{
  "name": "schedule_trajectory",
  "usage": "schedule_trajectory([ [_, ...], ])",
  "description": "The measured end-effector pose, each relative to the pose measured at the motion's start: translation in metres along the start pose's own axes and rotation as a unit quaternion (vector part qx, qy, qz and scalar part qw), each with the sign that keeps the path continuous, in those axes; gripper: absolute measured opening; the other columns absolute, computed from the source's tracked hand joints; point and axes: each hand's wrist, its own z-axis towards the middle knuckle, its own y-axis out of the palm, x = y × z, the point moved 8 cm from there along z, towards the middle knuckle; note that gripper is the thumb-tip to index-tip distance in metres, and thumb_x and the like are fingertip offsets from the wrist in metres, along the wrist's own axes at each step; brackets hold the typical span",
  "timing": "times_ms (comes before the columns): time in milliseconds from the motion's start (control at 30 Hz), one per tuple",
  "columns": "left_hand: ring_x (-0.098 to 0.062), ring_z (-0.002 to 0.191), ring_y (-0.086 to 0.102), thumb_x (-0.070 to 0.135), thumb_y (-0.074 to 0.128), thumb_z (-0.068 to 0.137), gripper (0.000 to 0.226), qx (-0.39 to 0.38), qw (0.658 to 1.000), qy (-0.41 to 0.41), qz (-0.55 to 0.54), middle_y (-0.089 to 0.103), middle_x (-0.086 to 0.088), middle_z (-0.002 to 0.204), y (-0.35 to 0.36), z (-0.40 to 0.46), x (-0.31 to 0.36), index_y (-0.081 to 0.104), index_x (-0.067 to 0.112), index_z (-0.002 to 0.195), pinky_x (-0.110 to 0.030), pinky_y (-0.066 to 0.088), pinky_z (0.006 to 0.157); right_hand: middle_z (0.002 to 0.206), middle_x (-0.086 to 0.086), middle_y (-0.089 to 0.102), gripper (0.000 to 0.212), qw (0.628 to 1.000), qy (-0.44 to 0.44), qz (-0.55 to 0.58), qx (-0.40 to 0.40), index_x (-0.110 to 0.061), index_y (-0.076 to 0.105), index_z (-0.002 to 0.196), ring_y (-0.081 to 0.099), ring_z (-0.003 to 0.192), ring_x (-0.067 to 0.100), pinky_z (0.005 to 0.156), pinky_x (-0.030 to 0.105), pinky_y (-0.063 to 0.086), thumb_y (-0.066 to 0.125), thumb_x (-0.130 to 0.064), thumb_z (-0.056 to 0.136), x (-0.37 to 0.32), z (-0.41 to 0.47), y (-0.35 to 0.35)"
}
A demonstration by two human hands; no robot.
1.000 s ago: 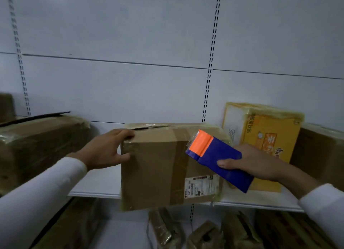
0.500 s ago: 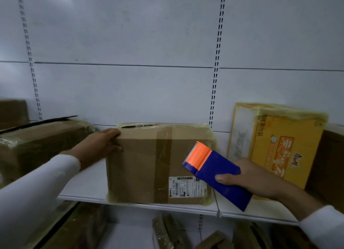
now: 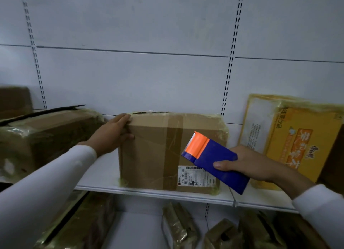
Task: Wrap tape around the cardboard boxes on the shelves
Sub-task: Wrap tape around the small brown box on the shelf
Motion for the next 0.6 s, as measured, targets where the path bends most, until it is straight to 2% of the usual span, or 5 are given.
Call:
schedule_trajectory([
  [100,-0.030,0.137,0.034,0.035,0.070,0.083,0.075,0.091,0.994,0.054,0.036,0.036,-0.012,0.150,-0.018,-0.008,0.016,0.035,0.010,0.145,-0.044,0.029,0.112,0.074,-0.002,0.073,0.029,1.000,-0.002,-0.001,-0.009,-0.018,0.065,0.079,0.069,0.066,0.013,0.059,0.020,0.048,0.073,-0.047,0.079,-0.004,0.007,0.011],
  [233,-0.028,0.110,0.055,0.028,0.062,0.089,0.036,0.169,0.961,0.216,-0.024,0.059,-0.012,0.121,-0.029,-0.038,0.074,0.061,0.008,0.119,-0.038,0.046,0.094,0.085,0.001,0.075,0.035,0.999,0.003,-0.003,-0.037,-0.016,0.067,0.092,0.072,0.076,0.017,0.066,0.025,0.051,0.072,-0.046,0.076,-0.004,0.014,0.025],
  [300,-0.022,0.103,0.058,0.034,0.051,0.093,0.034,0.111,0.960,0.248,-0.061,0.063,-0.007,0.113,-0.013,-0.048,0.095,0.063,0.012,0.116,-0.030,0.045,0.087,0.087,0.001,0.075,0.043,0.999,0.001,-0.011,-0.050,-0.014,0.067,0.096,0.072,0.077,0.017,0.069,0.027,0.053,0.073,-0.050,0.072,-0.006,0.016,0.033],
  [467,-0.001,0.107,0.052,0.026,0.050,0.097,0.040,-0.069,0.959,0.136,-0.239,0.059,0.000,0.127,0.023,-0.049,0.100,0.047,0.016,0.136,-0.005,0.039,0.084,0.090,0.002,0.074,0.040,0.997,-0.015,-0.036,-0.074,-0.013,0.067,0.098,0.072,0.081,0.018,0.071,0.027,0.055,0.072,-0.046,0.075,-0.012,0.015,0.043],
  [600,-0.001,0.115,0.054,0.019,0.046,0.100,0.041,-0.181,0.903,0.137,-0.364,0.058,0.000,0.131,0.040,-0.053,0.111,0.043,0.013,0.140,-0.013,0.045,0.091,0.089,0.005,0.074,0.041,0.995,-0.017,-0.056,-0.084,-0.013,0.067,0.096,0.072,0.082,0.021,0.074,0.033,0.055,0.074,-0.047,0.074,-0.012,0.011,0.044],
])
